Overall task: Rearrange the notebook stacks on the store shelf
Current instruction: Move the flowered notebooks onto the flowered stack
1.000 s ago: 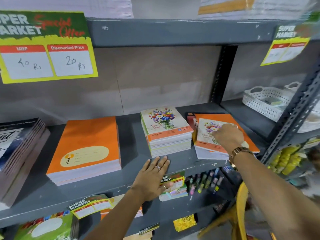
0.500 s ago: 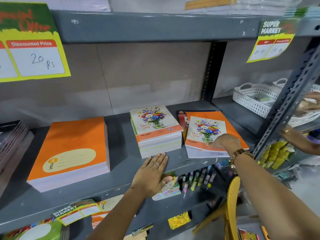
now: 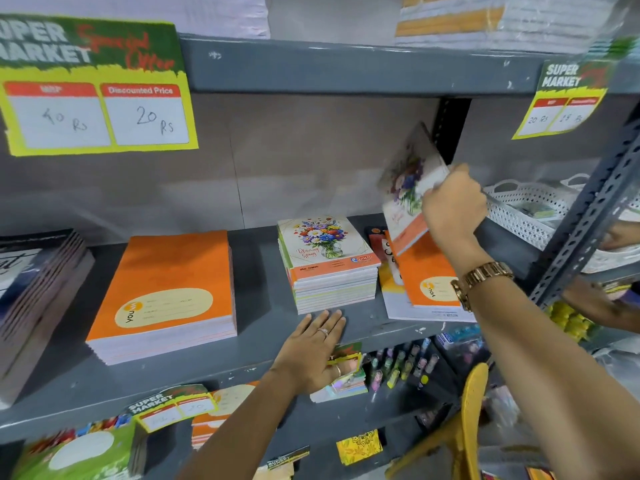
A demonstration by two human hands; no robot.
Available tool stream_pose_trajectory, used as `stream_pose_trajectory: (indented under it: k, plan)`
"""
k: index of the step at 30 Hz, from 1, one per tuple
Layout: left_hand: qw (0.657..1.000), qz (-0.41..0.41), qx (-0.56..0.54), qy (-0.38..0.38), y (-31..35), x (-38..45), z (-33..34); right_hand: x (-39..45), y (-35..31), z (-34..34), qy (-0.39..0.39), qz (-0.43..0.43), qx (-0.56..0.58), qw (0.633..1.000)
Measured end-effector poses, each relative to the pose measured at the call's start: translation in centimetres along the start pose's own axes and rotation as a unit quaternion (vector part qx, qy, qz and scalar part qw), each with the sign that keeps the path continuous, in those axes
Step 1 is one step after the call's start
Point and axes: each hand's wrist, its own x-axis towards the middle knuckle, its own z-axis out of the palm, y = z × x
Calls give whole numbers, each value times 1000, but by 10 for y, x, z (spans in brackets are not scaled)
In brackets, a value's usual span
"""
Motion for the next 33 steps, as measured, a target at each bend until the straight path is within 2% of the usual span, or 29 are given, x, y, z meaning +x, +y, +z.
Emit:
stream_pose_trajectory:
  k: [3,6,7,9,11,13,14,16,20,25,30,33]
  plan:
    - [1000,6,-7,3,1,1,0,5,-10,19,-47,58,99,992]
    - [1000,11,-14,4,0,0,-1,7,-10,55,-176,173,258,934]
    - [1000,12,-16,6,0,0,0,5,-6,70,-221,208,290,908]
    - [1000,9,-25,11,0,0,1,-5,6,96,-291,240,293,879]
    - [999,7,-32,13,-1,0,2,-23,8,108,-322,222,220,894]
    - [999,6,-32,10,-2,0,2,-32,11,113,-284,141,90,944]
    - [999,5,-32,10,-3,0,2,-35,8,109,-267,95,36,958]
    - [999,6,-35,10,-2,0,2,-37,7,103,-249,42,-33,967]
    - [999,7,-39,2,-2,-1,2,-31,15,93,-211,-18,-90,973]
    - [997,-33,-68,-14,6,3,-6,-13,62,77,-161,18,-133,978]
    - [976,-42,-212,-12,22,17,-23,3,122,61,-206,78,-194,956]
    - [968,-33,-249,-11,37,37,-24,8,154,48,-247,130,-224,934]
